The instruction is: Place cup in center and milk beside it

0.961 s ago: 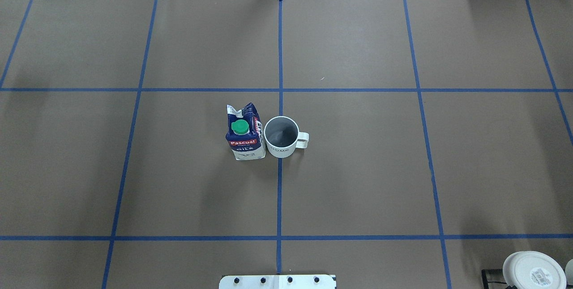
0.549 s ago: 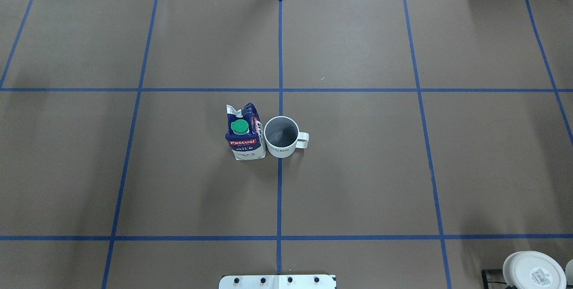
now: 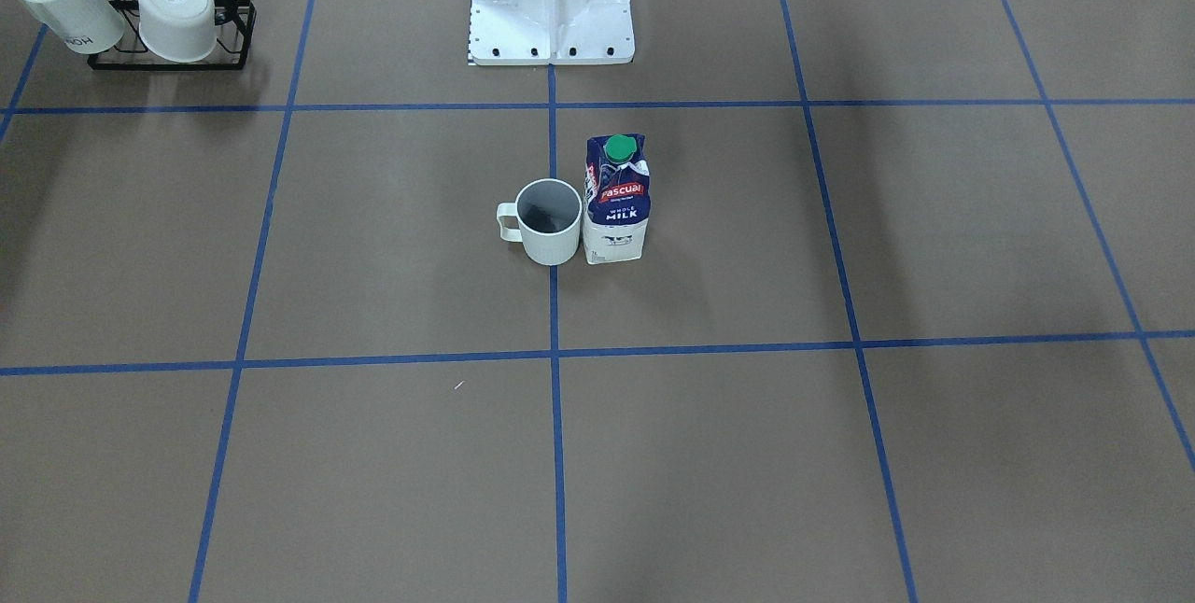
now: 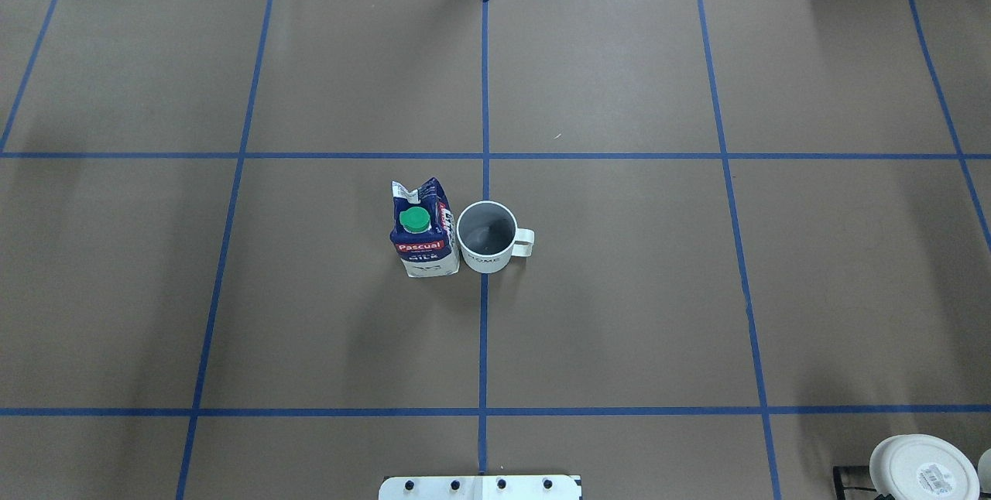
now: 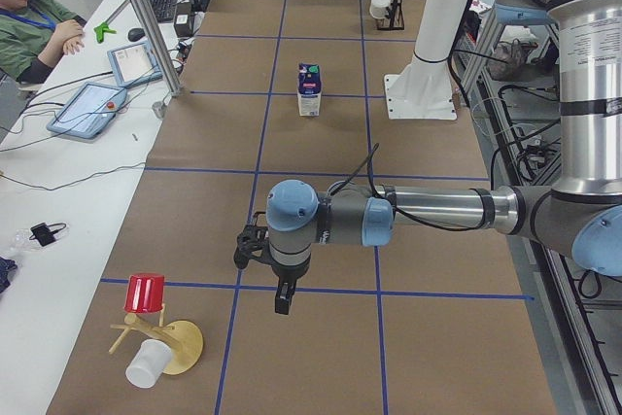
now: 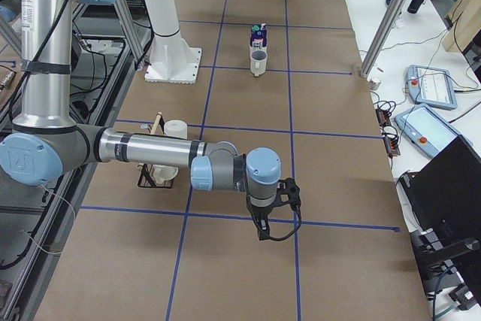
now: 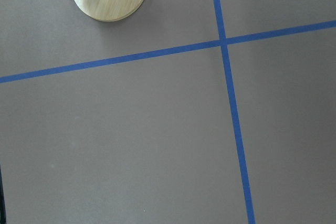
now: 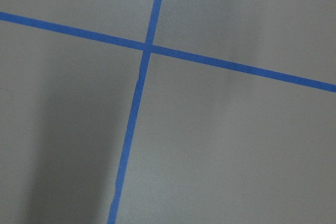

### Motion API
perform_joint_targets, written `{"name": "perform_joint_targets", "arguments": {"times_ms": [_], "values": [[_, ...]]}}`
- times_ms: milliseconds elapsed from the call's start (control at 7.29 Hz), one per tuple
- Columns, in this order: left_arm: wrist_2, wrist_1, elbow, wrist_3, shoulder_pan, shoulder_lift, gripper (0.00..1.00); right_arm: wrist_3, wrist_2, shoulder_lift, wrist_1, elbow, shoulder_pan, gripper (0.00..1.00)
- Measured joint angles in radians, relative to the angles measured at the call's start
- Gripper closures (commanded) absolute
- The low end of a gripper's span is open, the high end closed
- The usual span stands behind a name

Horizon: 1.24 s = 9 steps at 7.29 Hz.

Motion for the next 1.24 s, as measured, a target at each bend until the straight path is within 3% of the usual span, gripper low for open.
{"name": "perform_joint_targets", "arguments": {"times_ms": [549, 1235], "values": [[0.0, 0.0, -0.001, 0.0, 0.0, 0.004, 0.01, -0.009, -0.002, 0.009, -0.18, 0.123, -0.001, 0.0], [0.0, 0.001, -0.003, 0.0, 0.0, 0.007, 0.01, -0.011, -0.013, -0.005, -0.194, 0.129, 0.001, 0.0]]}}
